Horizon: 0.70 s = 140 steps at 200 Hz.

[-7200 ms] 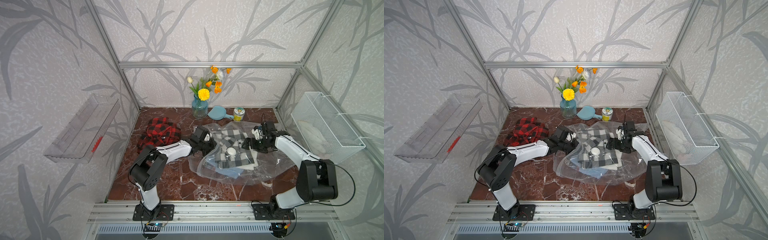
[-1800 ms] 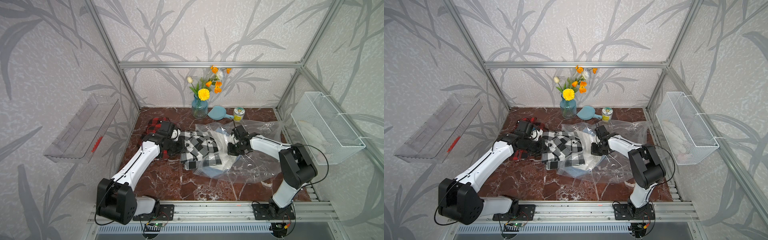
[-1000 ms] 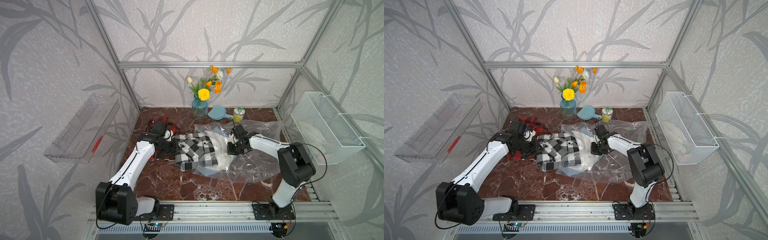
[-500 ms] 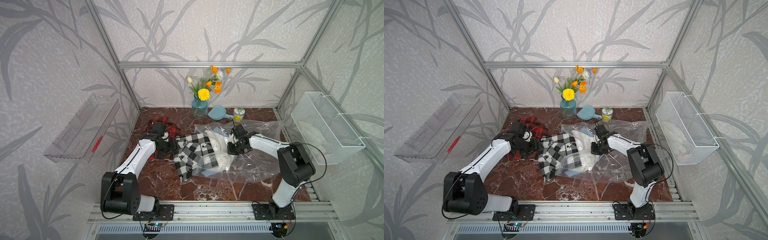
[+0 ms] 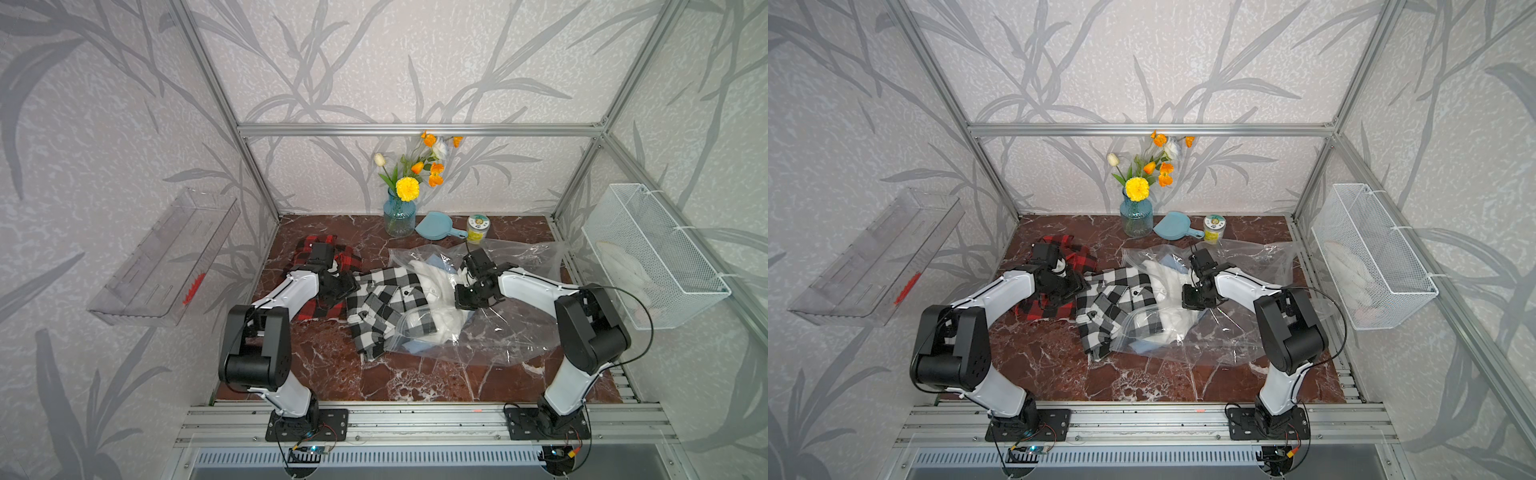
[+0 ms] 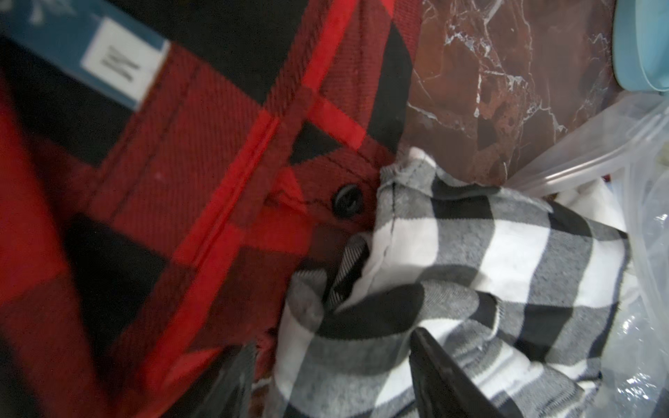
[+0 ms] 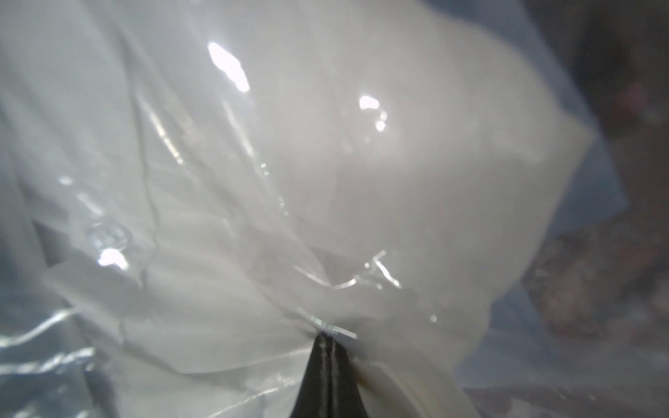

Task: Take the shirt out of the vacuum bag
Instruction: Place the shirt at the center of the board.

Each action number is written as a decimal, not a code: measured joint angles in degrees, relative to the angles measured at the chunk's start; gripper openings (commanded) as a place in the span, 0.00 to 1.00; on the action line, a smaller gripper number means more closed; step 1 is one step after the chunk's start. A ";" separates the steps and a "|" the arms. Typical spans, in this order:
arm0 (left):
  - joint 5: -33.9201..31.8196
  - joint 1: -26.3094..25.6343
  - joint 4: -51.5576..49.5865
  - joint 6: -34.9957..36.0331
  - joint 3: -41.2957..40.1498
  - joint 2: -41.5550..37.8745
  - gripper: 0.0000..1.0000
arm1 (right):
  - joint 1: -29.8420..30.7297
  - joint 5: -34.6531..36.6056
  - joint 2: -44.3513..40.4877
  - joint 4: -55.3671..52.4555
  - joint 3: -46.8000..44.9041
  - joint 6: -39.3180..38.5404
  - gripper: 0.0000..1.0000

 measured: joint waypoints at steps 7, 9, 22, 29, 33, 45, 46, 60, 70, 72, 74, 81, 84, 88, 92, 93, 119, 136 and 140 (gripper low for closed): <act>0.20 0.00 0.66 -0.22 -0.04 0.42 0.66 | 0.00 0.00 0.00 0.00 0.00 0.00 0.00; 0.22 0.00 0.85 -0.22 -0.07 0.44 0.66 | 0.00 0.00 0.00 0.00 0.00 -0.02 0.00; 0.79 -0.02 1.90 -0.61 -0.13 0.39 0.62 | 0.00 0.00 0.00 0.00 0.00 -0.02 0.00; 1.22 -0.04 2.67 -0.66 -0.13 0.37 0.57 | 0.00 0.00 0.00 0.00 0.00 -0.02 0.00; 1.53 -0.07 3.04 -0.87 -0.13 0.37 0.52 | 0.00 0.00 0.00 0.00 0.00 -0.02 0.00; 2.19 -0.11 3.74 -0.90 -0.17 0.37 0.40 | 0.00 0.00 0.09 -0.15 0.17 -0.04 0.00; 2.21 -0.11 3.76 -1.16 -0.17 0.37 0.39 | 0.00 0.00 0.11 -0.17 0.20 -0.04 0.00; 3.15 -0.13 4.50 -0.85 -0.35 0.35 0.30 | 0.00 -0.02 0.28 -0.48 0.48 -0.07 0.00; 3.89 -0.17 4.87 -0.50 -0.50 0.31 0.26 | 0.00 0.00 0.31 -0.63 0.55 -0.09 0.00; 4.11 -0.20 4.98 -0.61 -0.57 0.26 0.25 | 0.00 0.00 0.31 -0.66 0.57 -0.11 0.00; 4.28 -0.20 5.11 -0.57 -0.61 0.20 0.24 | 0.00 0.00 0.31 -0.66 0.57 -0.11 0.00; 4.92 -0.24 5.25 -0.55 -0.76 0.02 0.22 | 0.00 0.00 0.31 -0.68 0.57 -0.20 0.00; 5.16 -0.26 5.25 -0.28 -0.79 -0.04 0.20 | 0.00 0.00 0.31 -0.68 0.57 -0.22 0.00; 5.55 -0.31 5.22 -0.33 -0.79 -0.15 0.19 | 0.00 0.00 0.31 -0.68 0.57 -0.24 0.00; 5.90 -0.33 5.25 -0.24 -0.79 -0.31 0.18 | 0.00 0.00 0.31 -0.68 0.57 -0.24 0.00; 5.99 -0.33 5.25 -0.20 -0.79 -0.33 0.17 | 0.00 0.00 0.31 -0.68 0.57 -0.24 0.00; 7.80 -0.46 4.83 0.52 -0.79 -1.75 0.09 | -0.02 0.00 0.31 -0.70 0.59 -0.39 0.00; 8.66 -0.50 3.82 1.11 -0.63 -3.19 0.06 | -0.02 0.02 0.31 -0.70 0.59 -0.50 0.00; 8.83 -0.52 3.54 1.20 -0.55 -3.56 0.05 | -0.02 0.00 0.31 -0.72 0.59 -0.52 0.00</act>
